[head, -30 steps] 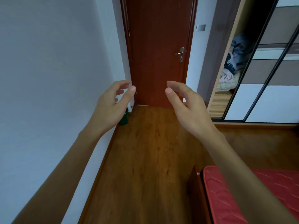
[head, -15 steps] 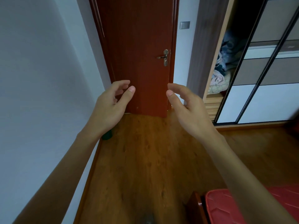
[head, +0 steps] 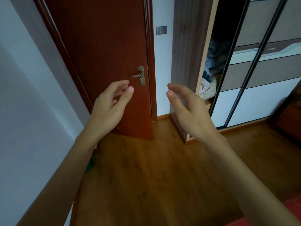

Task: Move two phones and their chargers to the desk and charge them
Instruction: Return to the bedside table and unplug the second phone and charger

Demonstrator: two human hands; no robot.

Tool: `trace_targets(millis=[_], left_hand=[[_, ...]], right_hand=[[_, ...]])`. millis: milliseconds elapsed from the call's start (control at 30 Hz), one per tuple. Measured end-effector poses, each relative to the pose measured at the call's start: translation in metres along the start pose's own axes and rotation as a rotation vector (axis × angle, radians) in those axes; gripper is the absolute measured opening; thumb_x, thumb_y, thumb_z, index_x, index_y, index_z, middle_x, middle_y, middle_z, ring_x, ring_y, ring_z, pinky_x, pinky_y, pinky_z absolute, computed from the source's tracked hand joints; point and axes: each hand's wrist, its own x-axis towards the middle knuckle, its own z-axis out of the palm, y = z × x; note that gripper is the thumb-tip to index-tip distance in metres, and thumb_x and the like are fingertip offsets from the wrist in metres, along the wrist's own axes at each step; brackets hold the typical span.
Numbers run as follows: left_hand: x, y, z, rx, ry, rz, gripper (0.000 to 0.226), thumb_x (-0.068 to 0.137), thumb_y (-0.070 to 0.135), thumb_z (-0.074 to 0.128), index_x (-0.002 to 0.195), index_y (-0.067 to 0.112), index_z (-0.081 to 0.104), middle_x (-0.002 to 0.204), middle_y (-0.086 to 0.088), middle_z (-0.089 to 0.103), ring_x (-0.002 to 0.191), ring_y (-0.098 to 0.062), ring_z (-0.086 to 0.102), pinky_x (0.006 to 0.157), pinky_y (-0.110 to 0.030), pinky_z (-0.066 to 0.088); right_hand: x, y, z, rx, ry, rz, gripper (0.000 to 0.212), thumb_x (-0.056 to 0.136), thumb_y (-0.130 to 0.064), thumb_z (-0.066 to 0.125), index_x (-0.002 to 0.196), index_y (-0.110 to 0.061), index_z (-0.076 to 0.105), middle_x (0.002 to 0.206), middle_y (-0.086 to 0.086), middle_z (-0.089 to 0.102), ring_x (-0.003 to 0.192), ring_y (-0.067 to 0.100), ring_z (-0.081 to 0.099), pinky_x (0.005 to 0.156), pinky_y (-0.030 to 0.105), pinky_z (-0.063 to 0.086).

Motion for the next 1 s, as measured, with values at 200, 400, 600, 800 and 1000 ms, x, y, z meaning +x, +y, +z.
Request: trace_targets(millis=[200, 400, 600, 800, 1000], left_hand=[[0.086, -0.018, 0.072, -0.02, -0.118, 0.04, 0.046, 0.1, 0.048, 0.047, 0.141, 0.026, 0.052, 0.14, 0.01, 0.057, 0.13, -0.003, 0.051, 0.105, -0.023, 0.04], [0.18, -0.01, 0.175, -0.053, -0.194, 0.069, 0.046, 0.099, 0.048, 0.049, 0.14, 0.027, 0.053, 0.14, 0.01, 0.057, 0.132, -0.006, 0.05, 0.112, -0.033, 0.039], [0.273, 0.036, 0.309, -0.171, -0.358, 0.175, 0.043, 0.097, 0.053, 0.051, 0.135, 0.035, 0.055, 0.126, 0.028, 0.057, 0.122, 0.013, 0.049, 0.1, -0.017, 0.039], [0.328, 0.072, 0.42, -0.267, -0.529, 0.281, 0.042, 0.098, 0.051, 0.052, 0.137, 0.034, 0.054, 0.134, 0.02, 0.058, 0.126, 0.008, 0.05, 0.102, -0.018, 0.04], [0.377, 0.09, 0.506, -0.307, -0.609, 0.332, 0.042, 0.099, 0.047, 0.053, 0.137, 0.028, 0.054, 0.135, 0.014, 0.059, 0.126, 0.003, 0.051, 0.105, -0.024, 0.041]], right_hand=[[0.067, 0.06, -0.02, -0.009, 0.072, 0.056, 0.042, 0.102, -0.045, 0.043, 0.14, -0.029, 0.051, 0.143, -0.011, 0.054, 0.131, 0.004, 0.046, 0.11, 0.036, 0.043], [0.138, 0.14, -0.076, -0.057, 0.156, 0.088, 0.043, 0.102, -0.047, 0.042, 0.14, -0.028, 0.052, 0.141, -0.013, 0.055, 0.12, -0.008, 0.042, 0.099, 0.016, 0.038], [0.191, 0.218, -0.175, -0.154, 0.332, 0.154, 0.041, 0.102, -0.047, 0.042, 0.137, -0.028, 0.055, 0.137, -0.014, 0.058, 0.113, -0.015, 0.041, 0.084, 0.001, 0.033], [0.212, 0.277, -0.25, -0.214, 0.473, 0.261, 0.043, 0.102, -0.049, 0.042, 0.138, -0.03, 0.053, 0.141, -0.014, 0.055, 0.119, -0.007, 0.043, 0.093, 0.013, 0.035], [0.237, 0.329, -0.297, -0.231, 0.54, 0.347, 0.045, 0.101, -0.049, 0.043, 0.14, -0.028, 0.052, 0.141, -0.012, 0.055, 0.127, 0.002, 0.049, 0.099, 0.02, 0.038]])
